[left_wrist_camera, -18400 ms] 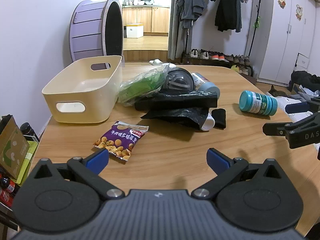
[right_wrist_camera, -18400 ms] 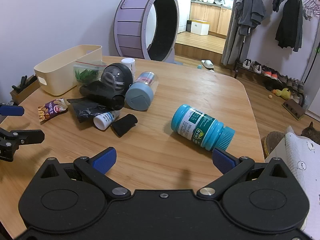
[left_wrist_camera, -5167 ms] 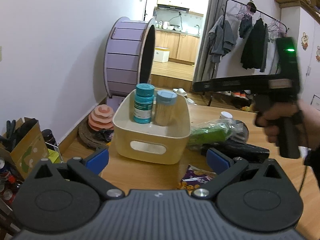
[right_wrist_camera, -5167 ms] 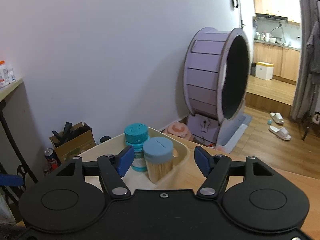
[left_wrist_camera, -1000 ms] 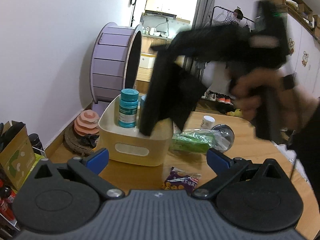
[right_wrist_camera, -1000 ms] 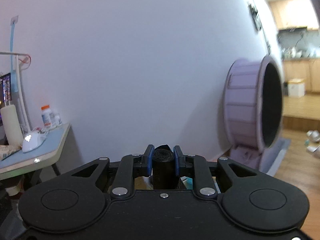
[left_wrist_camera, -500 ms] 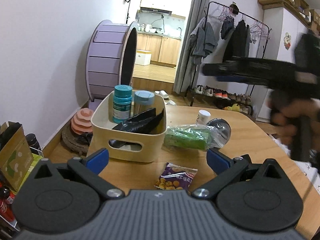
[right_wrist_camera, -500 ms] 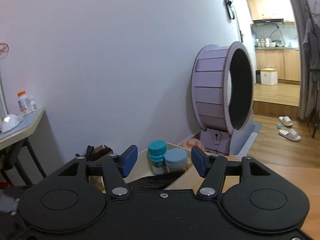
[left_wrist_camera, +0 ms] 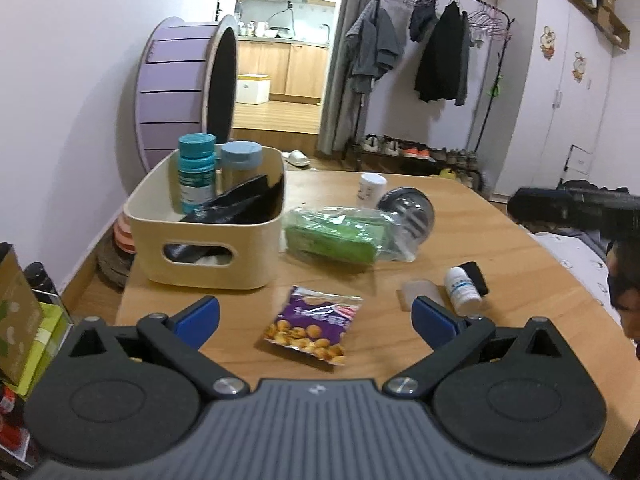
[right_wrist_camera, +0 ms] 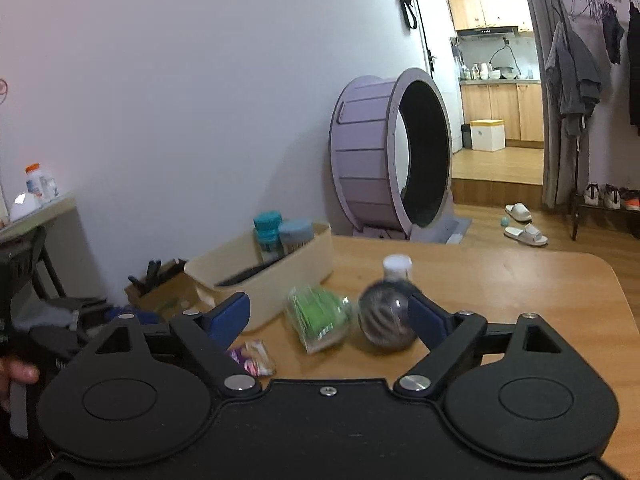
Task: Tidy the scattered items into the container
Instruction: 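Carry the black glove with the right gripper into the basket and release, then withdraw the right gripper from the basket toward the remaining items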
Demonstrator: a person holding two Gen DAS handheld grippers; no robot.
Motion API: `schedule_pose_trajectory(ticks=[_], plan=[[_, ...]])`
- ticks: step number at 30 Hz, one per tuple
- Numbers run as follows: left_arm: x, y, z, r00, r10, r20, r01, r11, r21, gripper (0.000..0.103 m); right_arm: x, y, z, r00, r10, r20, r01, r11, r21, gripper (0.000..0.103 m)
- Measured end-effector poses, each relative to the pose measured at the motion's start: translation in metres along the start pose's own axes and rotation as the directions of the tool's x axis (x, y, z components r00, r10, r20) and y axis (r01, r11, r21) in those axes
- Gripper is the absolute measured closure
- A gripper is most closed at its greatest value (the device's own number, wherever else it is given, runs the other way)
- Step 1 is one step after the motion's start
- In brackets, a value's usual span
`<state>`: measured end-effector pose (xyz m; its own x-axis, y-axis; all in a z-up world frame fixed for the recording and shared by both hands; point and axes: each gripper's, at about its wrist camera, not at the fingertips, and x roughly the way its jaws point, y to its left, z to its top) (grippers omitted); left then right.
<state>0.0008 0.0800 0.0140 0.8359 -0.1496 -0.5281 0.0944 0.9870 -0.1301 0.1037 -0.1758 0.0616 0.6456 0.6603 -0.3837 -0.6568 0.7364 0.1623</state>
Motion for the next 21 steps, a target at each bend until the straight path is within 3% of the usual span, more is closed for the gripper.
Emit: schedule_pose_trajectory(ticks=[5,10,14,21], plan=[[0.009,-0.003,-0.004,0.999,-0.04,-0.029,0.04,0.999,-0.009,0.006,-0.017,-0.001,-0.015,1.0,0.015,-0.022,-0.015,1.0,-0.025,0.014],[0.024,-0.007,-0.009,0.997,0.017,-0.071,-0.014,0.999,0.035,0.012,-0.029,-0.005,-0.023,0.999,0.039,-0.03,-0.04,0.999,-0.027,0.009],[0.035,0.001,-0.011,0.995,0.023,-0.097,-0.022,1.0,0.012,0.022,-0.037,-0.006,-0.028,0.998,0.067,-0.015,-0.067,0.997,-0.021,0.004],[0.039,0.01,-0.01,0.996,0.038,-0.083,-0.037,0.999,0.013,0.022,-0.043,-0.006,-0.033,0.994,0.106,-0.018,-0.106,0.994,-0.019,0.001]])
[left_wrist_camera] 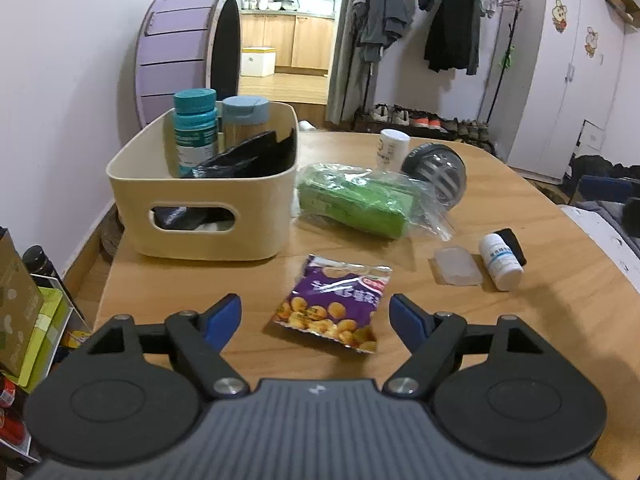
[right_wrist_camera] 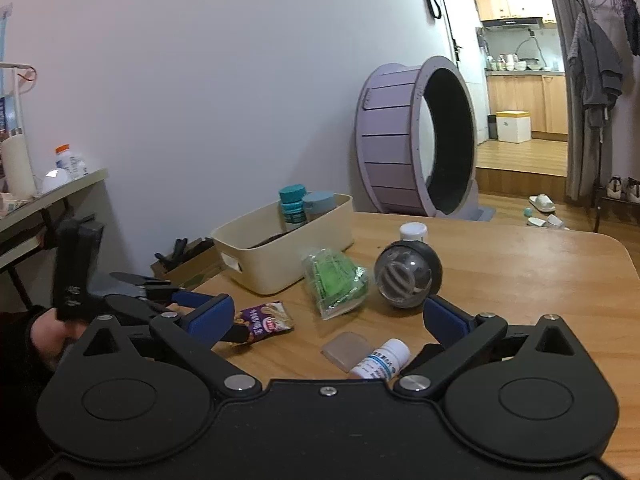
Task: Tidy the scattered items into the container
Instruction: 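Withdraw the right gripper from the basket toward the remaining items, then lower the left gripper onto the purple snack packet and grasp it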
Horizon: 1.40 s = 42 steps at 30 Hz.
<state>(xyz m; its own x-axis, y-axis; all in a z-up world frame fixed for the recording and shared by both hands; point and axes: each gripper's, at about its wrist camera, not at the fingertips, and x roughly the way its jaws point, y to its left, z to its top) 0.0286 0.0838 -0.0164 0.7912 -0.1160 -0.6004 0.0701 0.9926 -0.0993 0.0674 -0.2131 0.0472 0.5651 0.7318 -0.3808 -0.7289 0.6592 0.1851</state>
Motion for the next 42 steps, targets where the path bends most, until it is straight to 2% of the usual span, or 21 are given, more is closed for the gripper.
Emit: schedule_pose_trajectory(ticks=[4,11,21,25,29,35,42], plan=[[0.005,0.003,0.001,1.0,-0.016,-0.004,0.016,1.0,-0.003,0.022,-0.008,0.0,0.001,0.998,0.054,0.008,-0.054,0.999,-0.002,0.001],[0.016,-0.005,-0.002,0.999,-0.032,-0.029,0.033,0.998,0.055,0.022,-0.014,0.004,0.002,0.989,0.145,-0.018,-0.145,0.989,-0.022,0.0],[0.021,-0.012,-0.004,1.0,-0.009,-0.017,0.011,0.993,0.117,0.023,-0.015,0.014,0.002,0.982,0.174,-0.075,-0.179,0.982,-0.061,0.0],[0.019,-0.013,-0.005,1.0,-0.009,0.009,0.008,0.992,0.127,0.05,-0.016,0.015,0.001,0.98,0.182,-0.077,-0.187,0.98,-0.065,0.0],[0.018,-0.014,-0.005,1.0,-0.016,0.012,0.014,0.991,0.132,0.055,-0.014,0.015,0.001,0.982,0.174,-0.078,-0.179,0.982,-0.063,0.0],[0.011,-0.019,-0.004,0.999,-0.021,0.046,0.015,0.989,0.144,0.057,-0.015,0.015,0.0,0.982,0.172,-0.076,-0.177,0.982,-0.067,0.0],[-0.014,-0.017,0.005,0.991,-0.043,0.123,0.029,0.994,0.109,0.057,-0.018,0.011,0.002,0.984,0.167,-0.057,-0.17,0.984,-0.058,0.0]])
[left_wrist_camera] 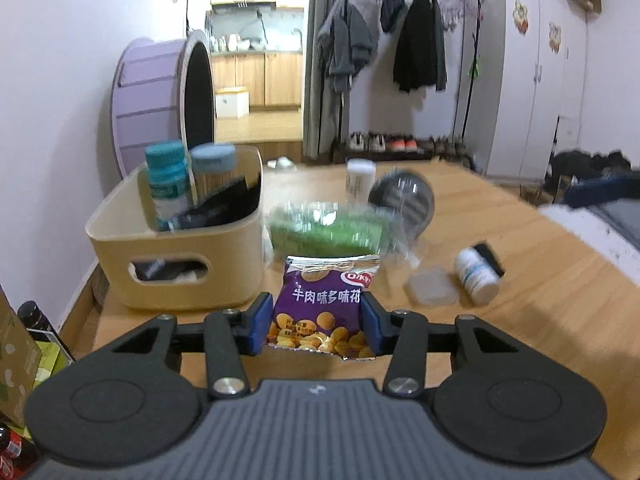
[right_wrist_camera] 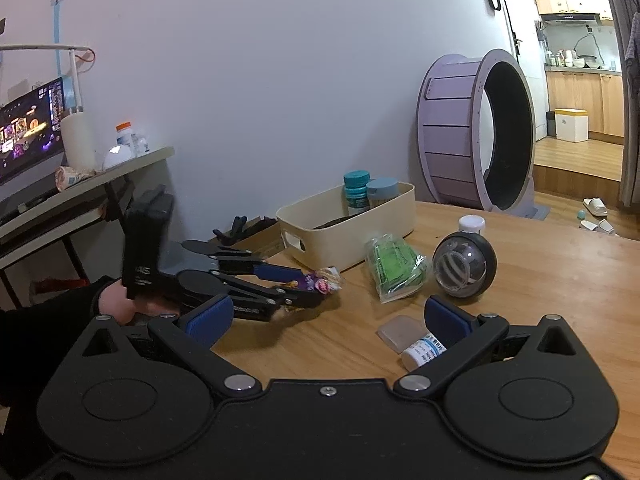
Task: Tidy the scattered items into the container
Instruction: 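Lower the left gripper onto the purple snack packet and grasp it, then carry the snack packet with the left gripper into the basket and release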
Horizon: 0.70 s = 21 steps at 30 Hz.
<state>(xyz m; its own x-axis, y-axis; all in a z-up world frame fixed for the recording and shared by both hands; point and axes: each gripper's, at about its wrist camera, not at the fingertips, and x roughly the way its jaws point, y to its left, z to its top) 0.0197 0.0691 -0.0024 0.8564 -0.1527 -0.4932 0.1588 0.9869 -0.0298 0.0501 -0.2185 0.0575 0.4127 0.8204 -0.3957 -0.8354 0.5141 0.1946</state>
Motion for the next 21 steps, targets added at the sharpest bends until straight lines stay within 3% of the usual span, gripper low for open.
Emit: schedule_pose_trajectory(ticks=[7,12,21], plan=[[-0.019,0.017,0.029,0.995,0.033,0.093,-0.029,0.999,-0.043,0.057,-0.003,-0.002,0.006,0.999,0.028,0.025,-0.028,1.0,0.011,0.0],[-0.005,0.039,0.046,0.992,0.103,0.077,-0.098,0.993,-0.06,0.057,-0.001,-0.004,0.009,0.999,0.038,0.036,-0.038,0.999,0.016,0.0],[0.043,0.08,0.058,0.99,0.141,0.018,-0.136,0.975,-0.176,0.05,0.004,-0.007,0.009,0.999,0.035,0.029,-0.036,0.999,0.024,0.0]])
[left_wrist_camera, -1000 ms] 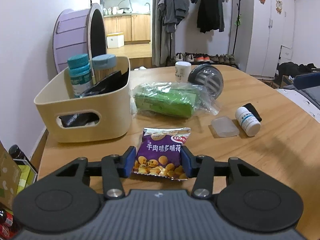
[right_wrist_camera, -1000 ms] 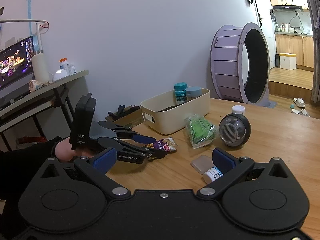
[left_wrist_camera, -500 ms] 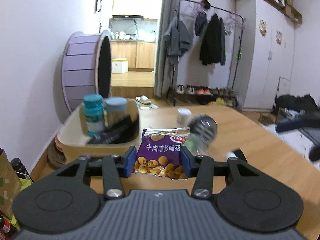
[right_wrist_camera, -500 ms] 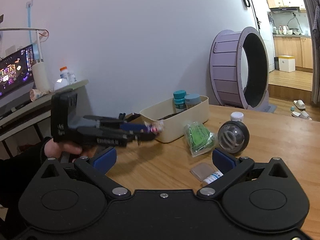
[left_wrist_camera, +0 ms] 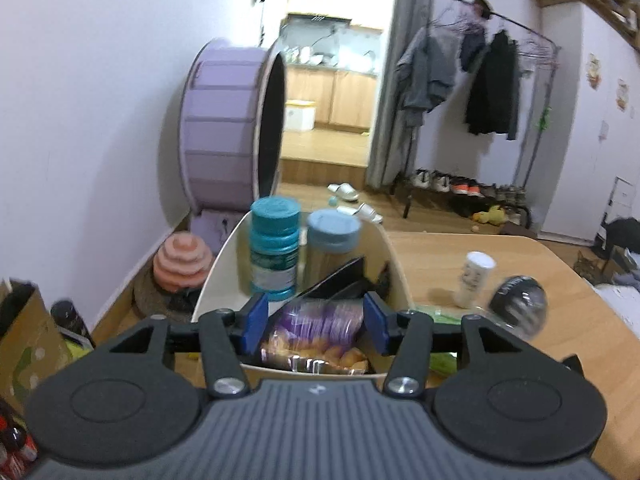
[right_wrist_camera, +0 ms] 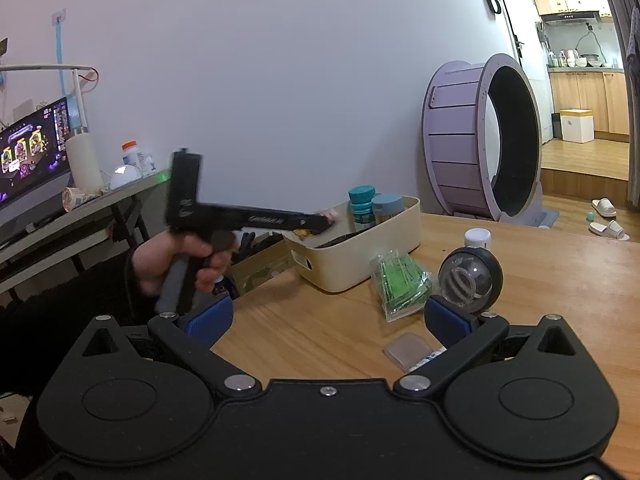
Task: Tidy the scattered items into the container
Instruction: 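Carry the snack packet with the left gripper into the basket and release, then reach the left gripper to the white pill bottle and grasp it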
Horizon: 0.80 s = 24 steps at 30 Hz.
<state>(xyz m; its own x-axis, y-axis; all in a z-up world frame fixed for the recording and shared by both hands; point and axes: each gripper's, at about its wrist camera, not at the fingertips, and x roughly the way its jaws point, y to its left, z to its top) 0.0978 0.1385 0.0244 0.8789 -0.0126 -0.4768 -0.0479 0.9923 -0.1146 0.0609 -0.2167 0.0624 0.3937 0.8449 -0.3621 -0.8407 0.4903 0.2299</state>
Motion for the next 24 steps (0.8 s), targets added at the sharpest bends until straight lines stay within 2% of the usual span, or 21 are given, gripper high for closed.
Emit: schedule_pose_trajectory(ticks=[4,7,14,18,22,24], plan=[[-0.004,0.006,-0.002,1.0,0.011,0.013,-0.011,1.0,-0.008,0.047,0.001,-0.002,-0.002,1.0,-0.011,-0.009,0.011,1.0,-0.001,0.0],[-0.017,-0.001,-0.005,0.999,-0.019,0.027,0.019,1.0,0.002,0.046,0.0,-0.005,-0.003,1.0,-0.018,-0.007,0.018,1.0,0.003,0.0],[-0.04,-0.059,-0.017,0.984,-0.173,0.052,0.166,0.979,0.117,0.046,-0.009,-0.008,-0.004,0.999,-0.039,-0.005,0.039,0.999,-0.003,0.0],[-0.04,-0.095,-0.027,0.969,-0.249,0.003,0.245,0.955,0.166,0.046,-0.025,-0.016,-0.005,0.997,-0.078,0.016,0.078,0.997,0.001,0.0],[-0.039,-0.127,-0.036,0.957,-0.289,-0.022,0.286,0.929,0.237,0.046,-0.042,-0.028,-0.007,0.992,-0.121,0.034,0.121,0.992,0.025,0.0],[-0.033,-0.139,-0.042,0.948,-0.311,-0.062,0.317,0.918,0.239,0.048,-0.049,-0.032,-0.009,0.989,-0.146,0.039,0.144,0.989,0.028,0.0]])
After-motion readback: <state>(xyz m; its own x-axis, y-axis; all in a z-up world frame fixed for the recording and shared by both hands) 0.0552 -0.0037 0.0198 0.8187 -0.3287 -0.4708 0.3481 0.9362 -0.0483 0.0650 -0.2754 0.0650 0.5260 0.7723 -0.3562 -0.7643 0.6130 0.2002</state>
